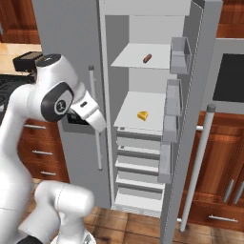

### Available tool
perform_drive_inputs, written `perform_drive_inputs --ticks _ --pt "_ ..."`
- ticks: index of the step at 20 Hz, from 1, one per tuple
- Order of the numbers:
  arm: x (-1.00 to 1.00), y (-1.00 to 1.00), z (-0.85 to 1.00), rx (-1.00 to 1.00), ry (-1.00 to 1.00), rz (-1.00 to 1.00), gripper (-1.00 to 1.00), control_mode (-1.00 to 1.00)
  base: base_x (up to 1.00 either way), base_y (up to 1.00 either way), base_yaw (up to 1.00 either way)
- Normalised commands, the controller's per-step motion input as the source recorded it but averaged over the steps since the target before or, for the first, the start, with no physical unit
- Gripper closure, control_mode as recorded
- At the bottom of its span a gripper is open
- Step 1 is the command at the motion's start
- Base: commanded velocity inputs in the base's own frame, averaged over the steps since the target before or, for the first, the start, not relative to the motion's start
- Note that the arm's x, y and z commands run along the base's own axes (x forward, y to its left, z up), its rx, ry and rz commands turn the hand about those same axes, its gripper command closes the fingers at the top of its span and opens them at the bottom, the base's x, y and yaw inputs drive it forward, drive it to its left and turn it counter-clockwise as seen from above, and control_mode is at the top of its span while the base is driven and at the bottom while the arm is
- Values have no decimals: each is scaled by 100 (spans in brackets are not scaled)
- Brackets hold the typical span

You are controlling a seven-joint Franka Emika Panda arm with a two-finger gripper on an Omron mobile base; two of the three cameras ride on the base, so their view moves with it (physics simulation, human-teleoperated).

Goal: Retrieve the sausage and cheese from the fridge and place them on the cutting board on the counter.

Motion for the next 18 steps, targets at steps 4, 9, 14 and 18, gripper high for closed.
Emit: perform_drive_inputs --ticks 4,9,14,18 --pt "0 51 0 24 2 70 -100 -100 0 0 0" --pt "-4 74 -4 6 -15 68 -100 -100 0 0 0" --pt "-49 58 0 -9 -16 11 -100 -100 0 0 0" --pt "-42 37 0 -10 -16 0 -100 -100 0 0 0"
